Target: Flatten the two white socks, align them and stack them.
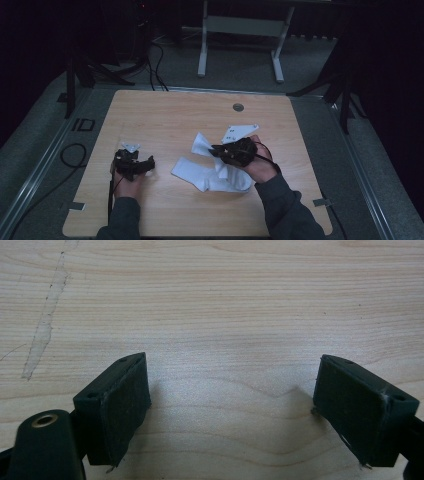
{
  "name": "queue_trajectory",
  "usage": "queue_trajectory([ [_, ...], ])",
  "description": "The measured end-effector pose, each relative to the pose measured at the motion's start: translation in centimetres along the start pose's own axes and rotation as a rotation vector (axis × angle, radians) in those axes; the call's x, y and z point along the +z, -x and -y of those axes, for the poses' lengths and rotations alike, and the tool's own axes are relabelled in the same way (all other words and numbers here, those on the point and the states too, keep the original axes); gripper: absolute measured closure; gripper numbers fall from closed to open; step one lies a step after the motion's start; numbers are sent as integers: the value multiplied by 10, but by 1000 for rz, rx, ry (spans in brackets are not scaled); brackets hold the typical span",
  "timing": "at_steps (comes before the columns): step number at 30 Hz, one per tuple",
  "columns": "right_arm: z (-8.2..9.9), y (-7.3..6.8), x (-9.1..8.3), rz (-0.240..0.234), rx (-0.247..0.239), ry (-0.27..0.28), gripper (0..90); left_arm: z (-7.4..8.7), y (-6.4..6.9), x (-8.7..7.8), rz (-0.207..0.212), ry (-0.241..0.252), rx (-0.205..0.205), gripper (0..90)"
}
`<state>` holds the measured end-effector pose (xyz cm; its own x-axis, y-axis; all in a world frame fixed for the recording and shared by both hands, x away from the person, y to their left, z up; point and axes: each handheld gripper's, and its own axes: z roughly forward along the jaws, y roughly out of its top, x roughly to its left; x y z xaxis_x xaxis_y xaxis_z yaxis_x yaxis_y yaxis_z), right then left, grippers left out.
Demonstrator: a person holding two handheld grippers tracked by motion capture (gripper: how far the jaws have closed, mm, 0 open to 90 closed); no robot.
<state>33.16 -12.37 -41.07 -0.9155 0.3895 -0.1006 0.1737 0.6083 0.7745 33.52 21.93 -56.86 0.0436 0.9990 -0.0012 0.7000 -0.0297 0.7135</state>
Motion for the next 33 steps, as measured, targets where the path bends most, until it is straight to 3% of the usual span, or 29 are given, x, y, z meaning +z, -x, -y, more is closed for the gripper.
queue_trajectory([
  [5, 0, 1, -4, -7, 6, 5, 821, 0, 0, 0, 1, 1, -4, 149],
  [14, 11, -5, 18, -34, 49, -9, 821, 2, 2, -3, 11, 4, 14, 170],
  [17, 14, -9, 34, -40, 61, -31, 821, 3, 5, -10, 13, -3, 17, 417],
  [19, 15, -10, 38, -40, 66, -38, 821, 3, 7, -11, 15, -6, 21, 498],
  [20, 21, -13, 54, -35, 88, -75, 822, 3, 8, -13, 30, -14, 36, 583],
  [22, 23, -13, 59, -36, 99, -86, 821, 3, 11, -15, 51, -16, 45, 619],
  [25, 30, -15, 74, -43, 150, -134, 821, 3, 14, -17, 117, -14, 58, 767],
  [27, 34, -17, 84, -47, 183, -157, 821, 3, 20, -21, 135, 6, 84, 872],
  [30, 41, -22, 101, -31, 208, -186, 821, 2, 28, -25, 180, 21, 110, 897],
  [33, 43, -25, 108, -25, 211, -201, 820, 4, 38, -24, 199, 9, 152, 897],
])
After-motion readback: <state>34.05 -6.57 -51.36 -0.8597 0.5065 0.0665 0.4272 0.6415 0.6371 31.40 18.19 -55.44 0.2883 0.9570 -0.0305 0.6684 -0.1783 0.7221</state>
